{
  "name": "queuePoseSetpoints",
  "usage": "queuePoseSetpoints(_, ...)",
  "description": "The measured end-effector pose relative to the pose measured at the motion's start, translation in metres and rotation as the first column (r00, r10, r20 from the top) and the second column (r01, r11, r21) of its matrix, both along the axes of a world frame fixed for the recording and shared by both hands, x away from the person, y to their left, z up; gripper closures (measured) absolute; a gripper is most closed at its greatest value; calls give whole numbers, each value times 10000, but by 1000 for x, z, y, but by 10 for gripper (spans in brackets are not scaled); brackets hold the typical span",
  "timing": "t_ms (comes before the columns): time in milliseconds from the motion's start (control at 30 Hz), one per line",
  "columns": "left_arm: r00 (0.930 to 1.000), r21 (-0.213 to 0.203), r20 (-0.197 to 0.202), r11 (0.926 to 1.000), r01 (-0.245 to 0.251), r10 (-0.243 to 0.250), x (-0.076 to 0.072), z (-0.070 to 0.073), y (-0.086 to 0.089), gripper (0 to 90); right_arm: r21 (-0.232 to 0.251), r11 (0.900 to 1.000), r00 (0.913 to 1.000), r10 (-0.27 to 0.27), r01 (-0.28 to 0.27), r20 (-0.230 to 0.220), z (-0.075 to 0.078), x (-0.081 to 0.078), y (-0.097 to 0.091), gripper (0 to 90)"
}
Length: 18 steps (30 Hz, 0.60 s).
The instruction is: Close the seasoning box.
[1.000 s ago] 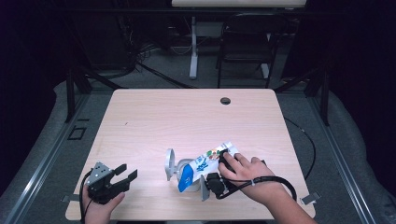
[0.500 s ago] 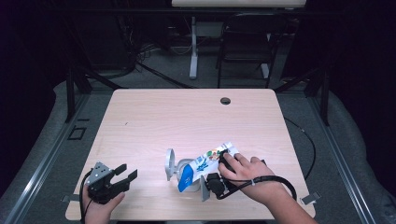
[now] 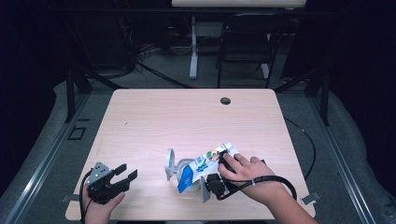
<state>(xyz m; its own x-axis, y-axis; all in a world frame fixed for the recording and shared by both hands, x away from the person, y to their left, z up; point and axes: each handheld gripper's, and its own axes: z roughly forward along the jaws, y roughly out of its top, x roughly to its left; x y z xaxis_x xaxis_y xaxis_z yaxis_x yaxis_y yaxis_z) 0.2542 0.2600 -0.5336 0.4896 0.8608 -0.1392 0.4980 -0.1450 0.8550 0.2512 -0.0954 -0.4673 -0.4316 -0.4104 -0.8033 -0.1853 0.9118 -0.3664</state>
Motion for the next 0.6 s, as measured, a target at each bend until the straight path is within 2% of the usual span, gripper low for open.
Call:
queuePoseSetpoints(300,10000,-13,28,10000,16,-16,0,0,-1,465,104,9998,9999,155,-155,7,0,-1,-1,775)
queuePoseSetpoints(333,10000,-15,37,10000,20,-20,0,0,0,465,-97,9999,9999,93,-92,103,1,-2,0,776)
queuePoseSetpoints(600,10000,-19,37,10000,19,-18,0,0,0,465,-243,9996,9997,137,-132,178,2,-3,2,786)
